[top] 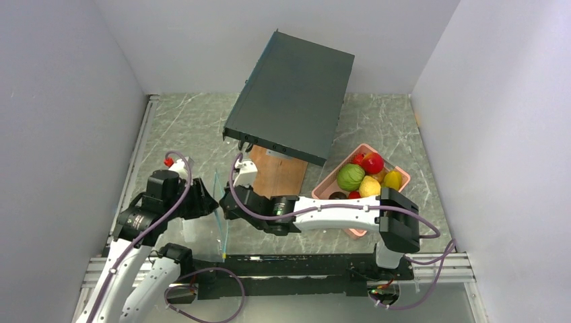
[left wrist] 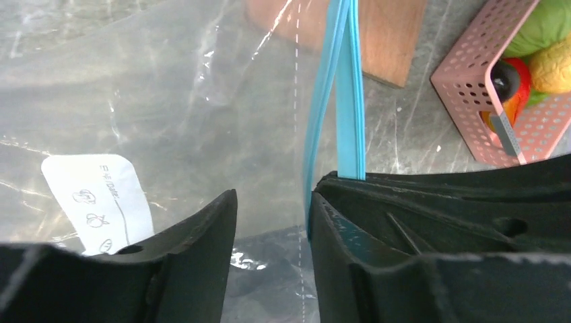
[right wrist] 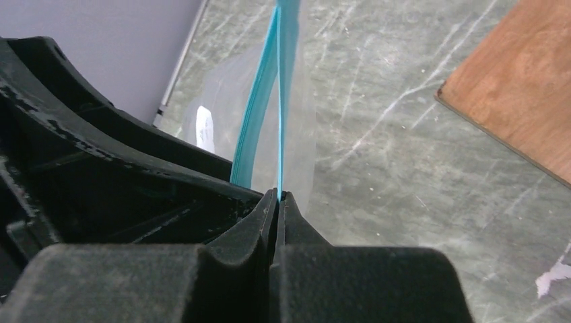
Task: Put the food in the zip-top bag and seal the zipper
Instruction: Open the zipper of the food storage bag.
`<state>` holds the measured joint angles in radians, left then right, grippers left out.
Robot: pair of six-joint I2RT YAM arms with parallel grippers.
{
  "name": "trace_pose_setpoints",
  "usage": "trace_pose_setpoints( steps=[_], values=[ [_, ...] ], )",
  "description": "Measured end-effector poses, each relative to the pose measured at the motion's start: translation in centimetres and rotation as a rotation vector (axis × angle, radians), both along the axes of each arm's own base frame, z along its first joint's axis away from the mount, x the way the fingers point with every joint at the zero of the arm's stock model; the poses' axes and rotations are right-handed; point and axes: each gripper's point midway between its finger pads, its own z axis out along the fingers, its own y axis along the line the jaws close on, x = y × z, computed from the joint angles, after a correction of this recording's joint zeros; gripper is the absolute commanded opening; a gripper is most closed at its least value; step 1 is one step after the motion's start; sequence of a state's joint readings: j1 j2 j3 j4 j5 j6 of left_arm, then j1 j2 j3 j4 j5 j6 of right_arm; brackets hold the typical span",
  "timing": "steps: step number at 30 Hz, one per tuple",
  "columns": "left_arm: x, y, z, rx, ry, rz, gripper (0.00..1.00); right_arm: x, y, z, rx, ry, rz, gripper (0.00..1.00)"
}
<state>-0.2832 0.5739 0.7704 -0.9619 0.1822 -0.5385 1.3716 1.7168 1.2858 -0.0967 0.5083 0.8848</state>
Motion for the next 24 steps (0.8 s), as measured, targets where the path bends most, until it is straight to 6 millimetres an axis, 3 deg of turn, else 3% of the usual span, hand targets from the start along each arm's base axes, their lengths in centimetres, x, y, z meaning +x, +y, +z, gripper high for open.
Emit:
trace_pose_setpoints(
  steps=[6,15,22,24],
  values=[
    [0.4,1.2,1.2,0.08,-0.014,0.015,0.52,0.2,0.9,1.7,0.043,0.001,-0.006,0.0],
    [0.4,2.0,1.5,0.179,0.007,0.016,0.41,0.8,2.4,2.0,0.04,0.017,-0.036,0.0],
    [0.3,1.7,1.1,0.202,0.024,-0.013,0.03,1.1,3.1,1.9,0.027,0.017,-0.054,0.0],
    [0.4,1.8,1.0,0.218,0.023,-0.013,0.0,1.1,2.9,1.7,0.016,0.011,-0.056,0.0]
  ],
)
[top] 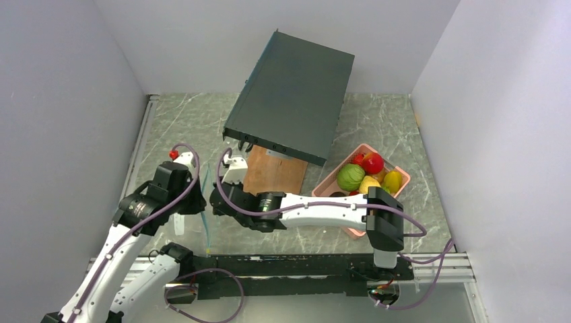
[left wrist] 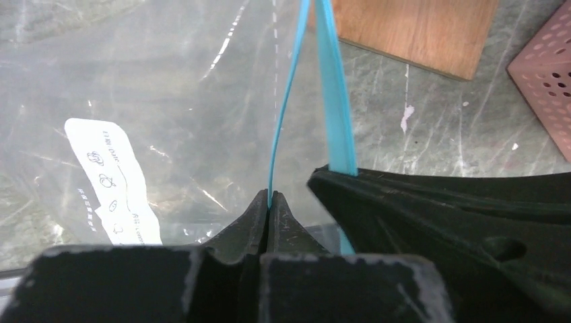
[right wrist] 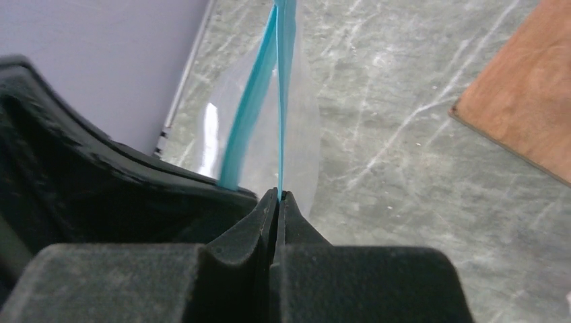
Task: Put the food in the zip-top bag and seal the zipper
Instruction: Open the zipper of the food storage bag.
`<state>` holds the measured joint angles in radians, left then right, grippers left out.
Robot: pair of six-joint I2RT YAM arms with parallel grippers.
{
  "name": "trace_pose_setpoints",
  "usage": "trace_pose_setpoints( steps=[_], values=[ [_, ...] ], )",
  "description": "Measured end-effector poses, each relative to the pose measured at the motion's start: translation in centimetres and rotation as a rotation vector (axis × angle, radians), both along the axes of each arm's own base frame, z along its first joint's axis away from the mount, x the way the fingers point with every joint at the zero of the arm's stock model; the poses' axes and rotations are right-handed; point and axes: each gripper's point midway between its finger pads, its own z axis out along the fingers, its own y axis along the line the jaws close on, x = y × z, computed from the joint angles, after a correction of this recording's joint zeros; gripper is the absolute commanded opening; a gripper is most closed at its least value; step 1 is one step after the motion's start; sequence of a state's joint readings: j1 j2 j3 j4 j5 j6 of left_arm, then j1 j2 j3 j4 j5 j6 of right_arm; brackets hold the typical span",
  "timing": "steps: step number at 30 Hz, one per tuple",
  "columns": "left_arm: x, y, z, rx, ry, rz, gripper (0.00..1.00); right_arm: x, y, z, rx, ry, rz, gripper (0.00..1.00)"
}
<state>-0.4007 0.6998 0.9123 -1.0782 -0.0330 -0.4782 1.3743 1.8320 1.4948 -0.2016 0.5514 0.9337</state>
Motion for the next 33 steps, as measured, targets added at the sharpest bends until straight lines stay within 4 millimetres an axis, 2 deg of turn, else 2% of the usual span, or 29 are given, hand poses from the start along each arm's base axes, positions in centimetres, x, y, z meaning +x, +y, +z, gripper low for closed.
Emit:
trace_pose_setpoints(
  steps=[3,9,12,16,21,23,26,28,33],
  values=[
    [0.2,0.6,0.0,0.04,-0.012,-0.004,0.0,0.5,-1.4,-1.4,-0.057,-0.026,-0.02,0.0],
    [1.5,1.3,2.7,0.092,-0.095,-0.014,0.0,2.2,-9.3,-6.9,-0.305,-0.095,-0.089,0.0],
    [1.8,1.0,2.6,0.102,-0.08,-0.032,0.0,2.7,-10.3,-7.4,-0.34,-0.112,-0.102,0.0],
    [2.0,0.6,2.1,0.115,-0.055,-0.074,0.0,2.6,-10.3,-7.1,-0.36,-0.135,-0.077,0.02],
    [2.4,-0.6,1.9,0.102,-0.052,-0.155,0.0,2.3,-9.6,-6.0,-0.334,-0.144,-0.008,0.3],
    [3.0,-0.8,1.6,0.114,-0.044,-0.171,0.0,2.1,-9.4,-5.3,-0.317,-0.148,0.021,0.44],
    [4.1,-1.1,0.8,0.139,-0.023,-0.189,0.0,1.5,-10.0,-3.8,-0.279,-0.158,0.068,0.57],
    [5.0,-1.3,0.2,0.155,-0.014,-0.196,0.0,0.9,-11.0,-2.4,-0.242,-0.173,0.099,0.64],
    [6.2,-1.3,-1.2,0.187,-0.031,-0.208,0.0,-0.5,-15.5,1.4,-0.125,-0.219,0.116,0.69]
  ],
)
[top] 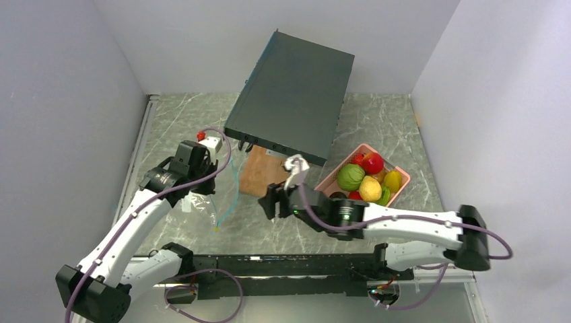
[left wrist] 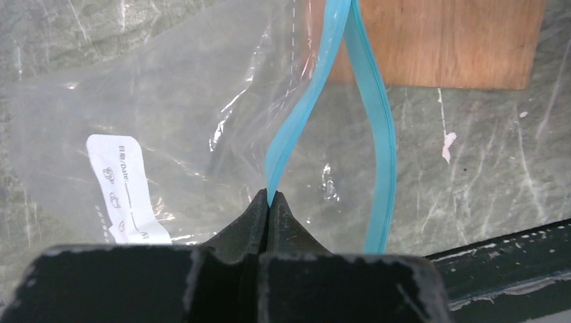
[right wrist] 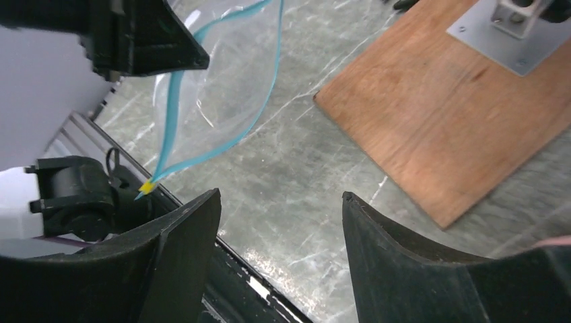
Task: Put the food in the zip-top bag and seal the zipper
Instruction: Open the zipper of the food storage bag, then pick up the fake fruit from the bin.
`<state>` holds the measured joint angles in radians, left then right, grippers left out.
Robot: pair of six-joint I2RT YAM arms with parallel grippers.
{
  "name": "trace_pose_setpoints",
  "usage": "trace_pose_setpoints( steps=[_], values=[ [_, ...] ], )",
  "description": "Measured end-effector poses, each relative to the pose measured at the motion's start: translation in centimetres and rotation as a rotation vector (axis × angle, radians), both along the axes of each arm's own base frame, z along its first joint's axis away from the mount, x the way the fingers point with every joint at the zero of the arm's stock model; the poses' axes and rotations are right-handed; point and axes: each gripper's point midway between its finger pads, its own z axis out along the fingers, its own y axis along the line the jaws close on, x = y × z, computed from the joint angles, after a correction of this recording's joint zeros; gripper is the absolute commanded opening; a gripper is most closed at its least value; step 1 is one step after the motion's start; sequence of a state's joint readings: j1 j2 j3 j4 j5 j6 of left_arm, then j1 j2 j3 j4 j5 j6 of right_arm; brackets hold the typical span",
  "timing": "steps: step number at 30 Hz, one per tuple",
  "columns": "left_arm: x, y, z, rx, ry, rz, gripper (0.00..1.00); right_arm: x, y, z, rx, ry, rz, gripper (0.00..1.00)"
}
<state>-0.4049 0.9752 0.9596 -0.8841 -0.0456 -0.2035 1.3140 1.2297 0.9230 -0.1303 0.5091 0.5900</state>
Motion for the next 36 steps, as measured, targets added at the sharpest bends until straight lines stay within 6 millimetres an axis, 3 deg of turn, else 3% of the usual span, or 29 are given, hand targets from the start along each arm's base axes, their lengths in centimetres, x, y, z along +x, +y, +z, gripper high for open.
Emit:
trace_pose_setpoints(
  steps=[3,5,8,11,13,16,23,30,32,36],
  values=[
    [0.4,0.0,-1.3,0.005,-0.012,-0.003,0.0,-0.2,-3.1,1.4,0.072,-0.008,-0.023,0.69],
    [0.2,0.0,-2.4,0.008,-0.003,-0.004,0.0,-0.4,-5.1,0.7,0.089,0.009,-0.049,0.69],
    [-0.1,0.2,-2.8,0.006,-0.008,-0.003,0.0,-0.7,-7.7,-2.3,0.063,0.066,-0.094,0.68],
    [0.0,0.1,-2.1,-0.014,-0.047,-0.006,0.0,-1.3,-10.2,-5.7,0.013,0.131,-0.142,0.68],
    [0.1,0.0,-1.5,-0.025,-0.073,-0.005,0.0,-1.3,-11.6,-7.0,-0.015,0.157,-0.176,0.68],
    [0.2,0.1,-1.3,-0.026,-0.087,-0.001,0.0,0.0,-13.7,-7.6,-0.034,0.18,-0.281,0.65],
    [0.5,0.6,-1.6,0.004,-0.086,0.022,0.0,6.2,-22.5,-7.9,-0.054,0.241,-0.667,0.64],
    [0.5,0.8,-1.2,0.002,-0.104,0.027,0.0,7.8,-29.4,-9.1,0.02,0.319,-0.916,0.72],
    [0.5,0.8,-1.1,-0.001,-0.11,0.027,0.0,7.9,-31.0,-9.6,0.033,0.344,-0.974,0.79],
    [0.5,0.8,-1.1,-0.002,-0.111,0.027,0.0,8.0,-33.4,-9.8,0.036,0.355,-1.066,0.79]
  ],
)
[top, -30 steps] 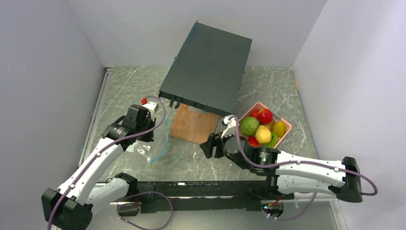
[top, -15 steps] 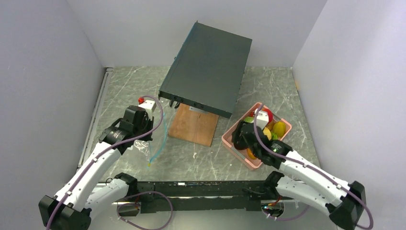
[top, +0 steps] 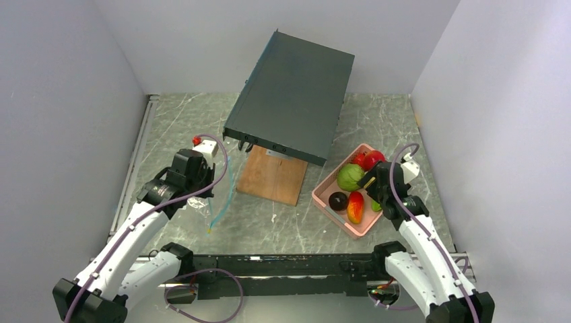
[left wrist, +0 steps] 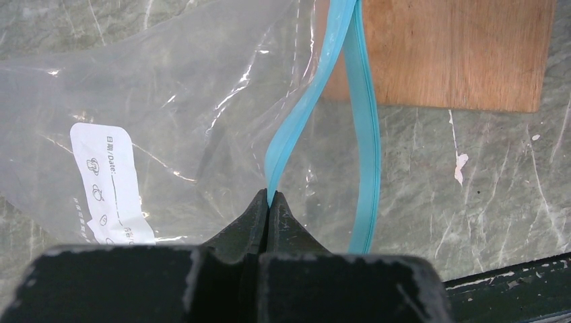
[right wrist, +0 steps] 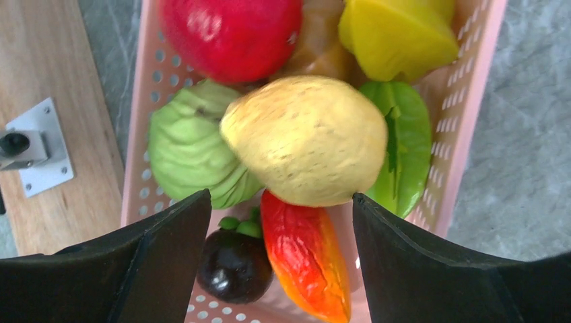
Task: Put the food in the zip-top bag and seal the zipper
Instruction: Pick up the fake fruit from the bin.
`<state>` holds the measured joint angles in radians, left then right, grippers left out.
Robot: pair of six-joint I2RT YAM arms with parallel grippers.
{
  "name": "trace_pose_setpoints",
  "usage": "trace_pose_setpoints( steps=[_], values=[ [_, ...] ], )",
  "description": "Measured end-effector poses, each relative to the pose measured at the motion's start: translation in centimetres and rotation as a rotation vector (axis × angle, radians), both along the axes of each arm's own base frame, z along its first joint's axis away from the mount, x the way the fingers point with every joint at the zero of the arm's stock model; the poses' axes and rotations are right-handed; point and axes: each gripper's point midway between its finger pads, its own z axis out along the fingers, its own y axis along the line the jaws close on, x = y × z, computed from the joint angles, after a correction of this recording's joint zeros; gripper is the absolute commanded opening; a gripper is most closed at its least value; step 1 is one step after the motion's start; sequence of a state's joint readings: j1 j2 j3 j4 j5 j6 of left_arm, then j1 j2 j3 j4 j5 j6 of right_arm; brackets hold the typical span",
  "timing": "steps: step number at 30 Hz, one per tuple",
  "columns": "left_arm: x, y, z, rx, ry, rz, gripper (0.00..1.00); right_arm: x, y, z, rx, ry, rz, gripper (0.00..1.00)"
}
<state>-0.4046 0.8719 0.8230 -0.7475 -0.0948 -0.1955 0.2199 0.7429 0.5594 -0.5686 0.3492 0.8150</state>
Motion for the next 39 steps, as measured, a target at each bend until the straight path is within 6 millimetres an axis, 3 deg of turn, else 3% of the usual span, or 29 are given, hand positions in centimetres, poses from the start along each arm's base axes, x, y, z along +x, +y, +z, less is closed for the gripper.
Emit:
trace_pose_setpoints(
  steps=[11,20,27,39],
  values=[
    [0.0,0.0,0.0,-0.001,-0.002,0.0,0.0,0.0,-3.1,-0.4,-0.051,0.04,-0.096,0.92],
    [0.0,0.0,0.0,-0.001,-0.002,0.0,0.0,0.0,-1.5,-1.2,-0.011,0.04,-0.009,0.98],
    [0.0,0.0,0.0,-0.001,-0.002,0.0,0.0,-0.1,-0.7,-3.4,0.007,0.083,0.044,0.94],
    [0.0,-0.1,0.0,-0.003,-0.001,-0.002,0.0,-0.2,-1.0,-1.8,-0.001,0.017,0.037,0.97]
  ],
)
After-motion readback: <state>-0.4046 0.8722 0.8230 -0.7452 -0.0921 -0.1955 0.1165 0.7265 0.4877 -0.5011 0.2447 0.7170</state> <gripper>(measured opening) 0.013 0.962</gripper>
